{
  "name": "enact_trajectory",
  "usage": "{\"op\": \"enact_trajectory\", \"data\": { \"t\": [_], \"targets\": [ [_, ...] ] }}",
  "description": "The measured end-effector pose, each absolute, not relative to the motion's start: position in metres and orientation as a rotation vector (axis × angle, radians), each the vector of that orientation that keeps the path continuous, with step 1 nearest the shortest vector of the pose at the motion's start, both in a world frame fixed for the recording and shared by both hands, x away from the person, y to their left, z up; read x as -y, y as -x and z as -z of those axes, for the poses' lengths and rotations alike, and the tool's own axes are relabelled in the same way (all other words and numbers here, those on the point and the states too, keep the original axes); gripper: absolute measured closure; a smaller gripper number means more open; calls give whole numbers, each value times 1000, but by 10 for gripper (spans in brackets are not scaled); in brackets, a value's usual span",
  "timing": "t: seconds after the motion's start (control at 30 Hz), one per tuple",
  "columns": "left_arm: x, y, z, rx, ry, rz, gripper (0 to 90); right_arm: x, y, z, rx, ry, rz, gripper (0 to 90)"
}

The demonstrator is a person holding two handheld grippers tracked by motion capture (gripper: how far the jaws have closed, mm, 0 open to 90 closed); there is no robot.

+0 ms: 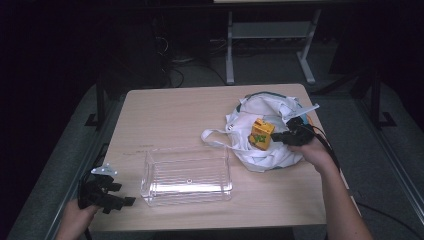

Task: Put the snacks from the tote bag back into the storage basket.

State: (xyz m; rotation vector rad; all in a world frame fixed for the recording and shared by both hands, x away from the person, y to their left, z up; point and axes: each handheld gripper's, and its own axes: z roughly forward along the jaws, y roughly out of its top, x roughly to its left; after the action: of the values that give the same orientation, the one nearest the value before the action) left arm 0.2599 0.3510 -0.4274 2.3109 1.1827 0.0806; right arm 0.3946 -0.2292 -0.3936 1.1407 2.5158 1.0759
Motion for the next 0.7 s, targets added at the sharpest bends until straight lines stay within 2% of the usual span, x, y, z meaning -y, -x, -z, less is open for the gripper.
{"op": "enact_trajectory", "data": {
  "t": [0.53,0.7],
  "targets": [
    [-351,-260,428,-1179,-2322,-78,160,214,-387,390,-2569,-1045,-1060,899],
    [-351,-260,429,-1189,-2310,-77,160,216,-383,387,-2550,-1078,-1055,818]
  ]
}}
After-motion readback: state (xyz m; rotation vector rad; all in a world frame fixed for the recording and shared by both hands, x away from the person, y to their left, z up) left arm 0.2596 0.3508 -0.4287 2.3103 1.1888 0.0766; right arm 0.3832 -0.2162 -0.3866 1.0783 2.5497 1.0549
